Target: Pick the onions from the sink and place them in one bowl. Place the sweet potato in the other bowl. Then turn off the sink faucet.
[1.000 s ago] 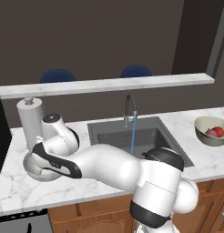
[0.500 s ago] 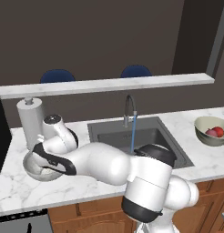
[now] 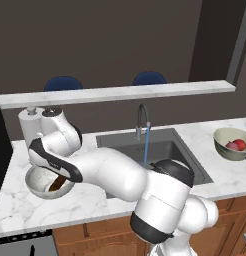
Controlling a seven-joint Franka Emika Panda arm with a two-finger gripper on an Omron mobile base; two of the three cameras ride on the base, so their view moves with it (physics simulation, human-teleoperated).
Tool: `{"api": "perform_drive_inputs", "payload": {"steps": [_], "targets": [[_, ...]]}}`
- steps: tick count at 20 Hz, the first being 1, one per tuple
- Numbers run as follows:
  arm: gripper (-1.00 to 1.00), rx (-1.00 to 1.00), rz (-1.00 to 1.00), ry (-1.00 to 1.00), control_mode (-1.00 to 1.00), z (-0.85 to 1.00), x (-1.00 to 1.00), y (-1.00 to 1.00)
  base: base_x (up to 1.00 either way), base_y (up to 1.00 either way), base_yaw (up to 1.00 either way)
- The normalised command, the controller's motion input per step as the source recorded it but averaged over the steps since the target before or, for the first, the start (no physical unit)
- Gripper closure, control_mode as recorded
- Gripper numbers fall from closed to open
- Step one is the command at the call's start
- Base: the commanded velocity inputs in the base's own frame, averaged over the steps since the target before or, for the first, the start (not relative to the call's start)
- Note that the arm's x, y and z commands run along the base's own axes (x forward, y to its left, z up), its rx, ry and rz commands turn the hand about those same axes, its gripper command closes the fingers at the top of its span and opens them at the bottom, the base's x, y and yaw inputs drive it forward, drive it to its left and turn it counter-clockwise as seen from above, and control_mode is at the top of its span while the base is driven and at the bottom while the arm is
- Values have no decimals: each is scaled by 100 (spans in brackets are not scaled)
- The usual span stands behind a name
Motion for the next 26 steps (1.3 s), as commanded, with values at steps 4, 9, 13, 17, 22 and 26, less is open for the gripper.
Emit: {"api": "perform_drive_inputs", "payload": {"steps": [4,9,13,17,22,26], "targets": [[-100,-1,-4,0,-100,43,-1,10,0,0,0],[-100,0,-7,2,-100,42,-26,-14,0,0,0],[-100,0,-2,1,-100,3,-24,-65,0,0,0],[-100,0,5,0,-100,0,-16,-98,0,0,0],[-100,1,24,-9,-100,0,-25,-98,0,0,0],[-100,0,39,-12,-100,3,-28,-73,0,0,0]]}}
